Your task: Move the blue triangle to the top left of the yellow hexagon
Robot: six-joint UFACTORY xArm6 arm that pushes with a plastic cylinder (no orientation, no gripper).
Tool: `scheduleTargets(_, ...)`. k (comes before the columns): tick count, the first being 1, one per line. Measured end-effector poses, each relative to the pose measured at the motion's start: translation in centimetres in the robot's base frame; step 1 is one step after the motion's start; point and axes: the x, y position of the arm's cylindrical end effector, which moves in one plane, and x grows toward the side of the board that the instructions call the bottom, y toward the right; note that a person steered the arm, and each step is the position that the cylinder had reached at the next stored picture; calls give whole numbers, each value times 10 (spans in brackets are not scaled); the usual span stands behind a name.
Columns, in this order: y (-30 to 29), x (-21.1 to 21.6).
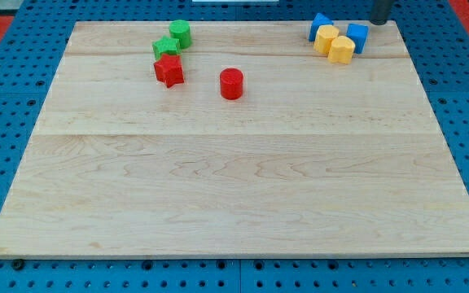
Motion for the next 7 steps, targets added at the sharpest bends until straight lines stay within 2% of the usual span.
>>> scheduleTargets(2, -103, 0)
scheduleTargets(3, -117, 1)
scheduleTargets(5, -203, 2)
scheduleTargets(6, -185, 21)
scheduleTargets(7, -151, 22)
